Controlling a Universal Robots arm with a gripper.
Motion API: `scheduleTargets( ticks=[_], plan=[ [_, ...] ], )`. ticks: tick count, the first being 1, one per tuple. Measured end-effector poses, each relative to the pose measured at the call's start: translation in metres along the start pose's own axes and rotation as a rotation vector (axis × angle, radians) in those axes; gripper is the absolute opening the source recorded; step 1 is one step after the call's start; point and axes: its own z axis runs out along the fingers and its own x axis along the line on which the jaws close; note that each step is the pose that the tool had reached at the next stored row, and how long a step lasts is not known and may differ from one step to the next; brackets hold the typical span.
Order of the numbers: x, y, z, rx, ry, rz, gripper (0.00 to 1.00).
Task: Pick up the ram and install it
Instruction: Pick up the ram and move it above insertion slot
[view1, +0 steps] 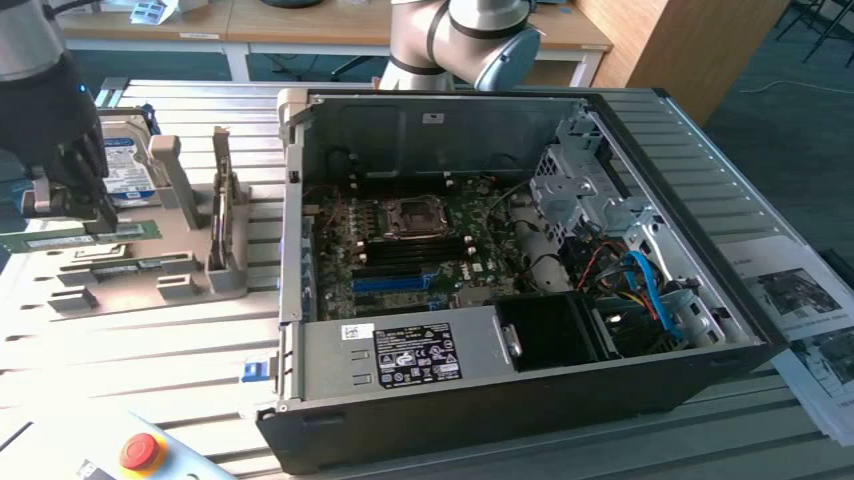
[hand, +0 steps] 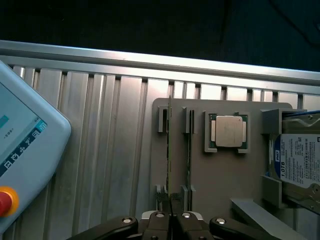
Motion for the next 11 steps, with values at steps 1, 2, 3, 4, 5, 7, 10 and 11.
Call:
scheduleTargets(
  ticks=[1, 2, 3, 4, 5, 7, 10, 11],
  plan=[
    [0.000, 0.0001, -0.0025, 0.0000, 0.0002, 0.000, 0.12],
    [0.000, 0.0003, -0.0051, 0.0000, 0.0005, 0.000, 0.12],
    [0.000, 0.0004, -0.0075, -0.0001, 0.0011, 0.000, 0.12],
    [0.000, 0.0006, -0.0100, -0.0001, 0.0016, 0.000, 0.12],
    [0.000, 0.0007, -0.0127, -0.0001, 0.0021, 0.000, 0.12],
    [0.000, 0.0009, -0.0180, -0.0002, 0.0035, 0.000, 0.12],
    [-0.001, 0.0014, -0.0262, -0.0004, 0.0058, 0.000, 0.12],
    [-0.001, 0.0016, -0.0290, -0.0004, 0.0062, 0.000, 0.12]
  ],
)
